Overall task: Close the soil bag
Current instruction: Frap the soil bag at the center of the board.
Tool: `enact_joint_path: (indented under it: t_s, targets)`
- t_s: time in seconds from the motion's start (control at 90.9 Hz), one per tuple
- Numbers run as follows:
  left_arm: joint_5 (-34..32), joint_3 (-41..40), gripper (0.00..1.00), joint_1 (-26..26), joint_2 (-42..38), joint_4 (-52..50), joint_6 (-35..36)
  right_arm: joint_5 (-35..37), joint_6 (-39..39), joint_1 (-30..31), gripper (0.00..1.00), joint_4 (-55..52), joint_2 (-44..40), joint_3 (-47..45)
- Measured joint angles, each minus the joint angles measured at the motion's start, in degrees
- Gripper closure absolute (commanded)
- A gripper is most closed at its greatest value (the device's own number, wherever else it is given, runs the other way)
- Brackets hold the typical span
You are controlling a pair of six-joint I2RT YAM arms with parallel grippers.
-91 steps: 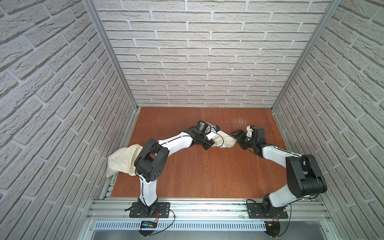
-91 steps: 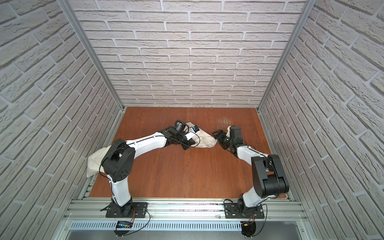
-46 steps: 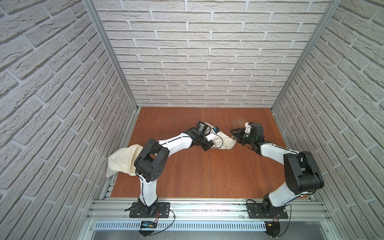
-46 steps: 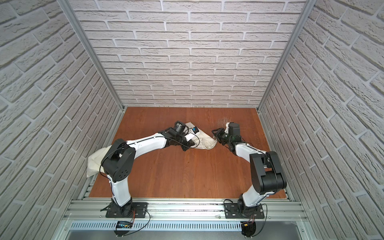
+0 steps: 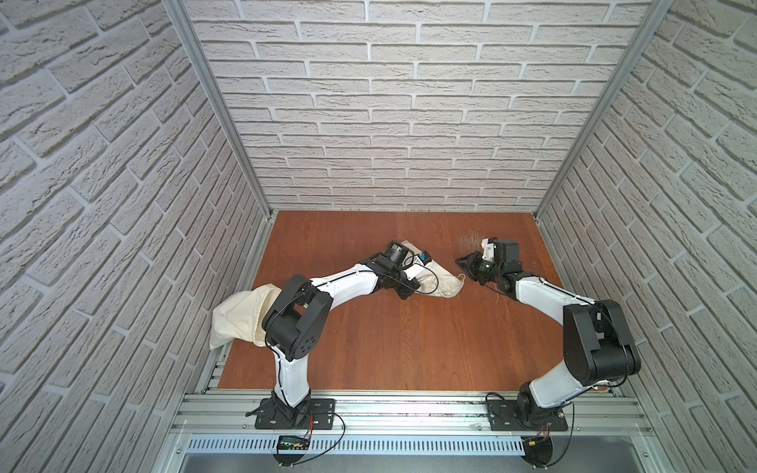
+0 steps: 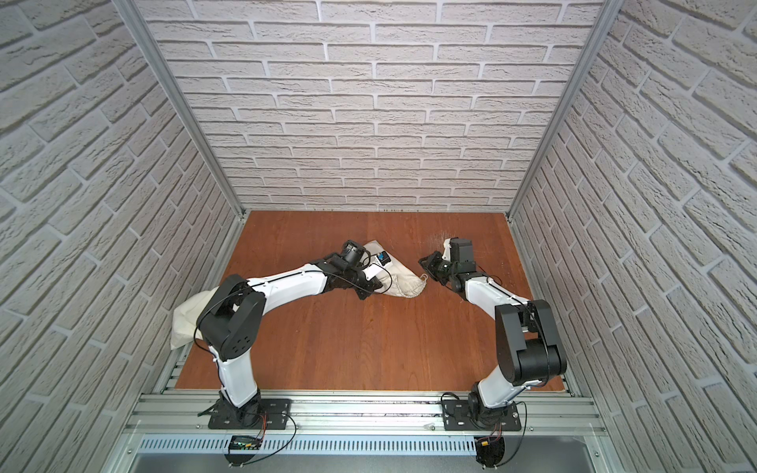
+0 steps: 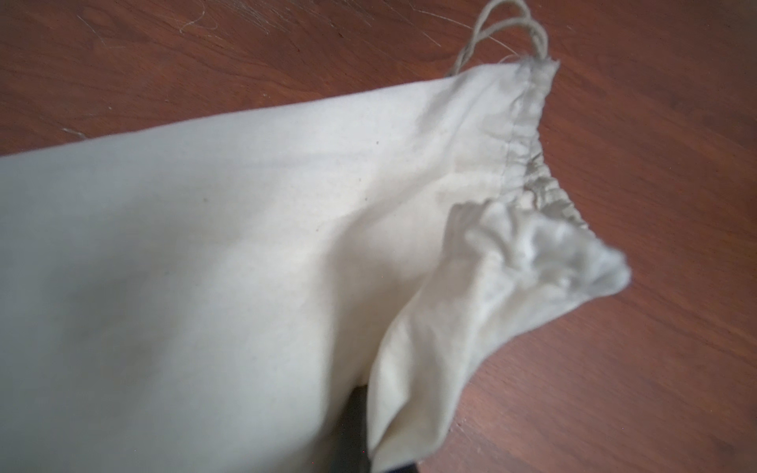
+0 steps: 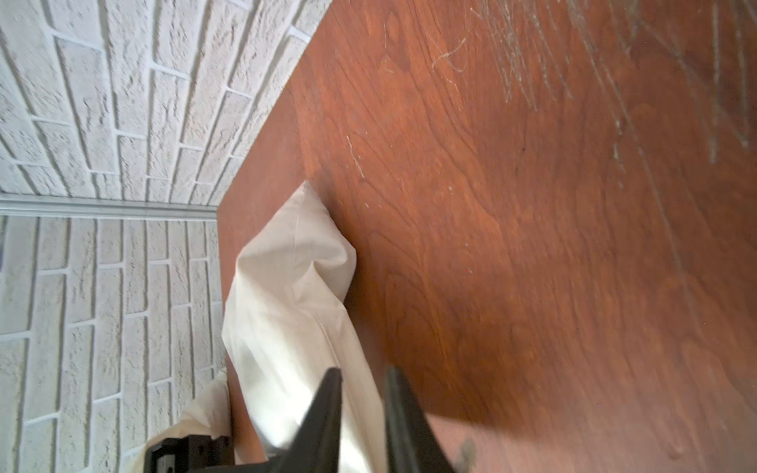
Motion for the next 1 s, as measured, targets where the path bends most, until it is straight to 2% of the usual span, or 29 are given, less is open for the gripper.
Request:
enact_joint_path:
  t_s: [0.176,0.341,0.484,0.693,0.902,1.001]
  targets:
    - [-0.1,0.0,1.0,0.0,-0.1,0.0,0.0,-0.5,-7.4,-1.9,0.53,-10.5,-3.3,0.9]
    - [-0.1,0.0,1.0,0.0,-0.7,0.0,0.0,-2.3,-10.5,-2.6,0.54,-15.7,-3.7,1.8]
    - [-0.1,0.0,1.0,0.0,-0.9,0.1,0.0,-5.5,-10.6,-2.4,0.57,-15.1,-1.9,1.9]
    - [-0.1,0.0,1.0,0.0,-0.9,0.0,0.1,-8.0,-9.5,-2.2,0.67,-12.9,0.9,1.9]
    - [-0.1,-0.2,1.0,0.0,-0.9,0.0,0.1,-8.0,-8.9,-2.2,0.82,-11.9,1.3,2.3]
    - [-0.5,-0.7,1.0,0.0,-0.9,0.0,0.1,-7.9,-9.2,-2.2,0.94,-11.9,1.3,2.4]
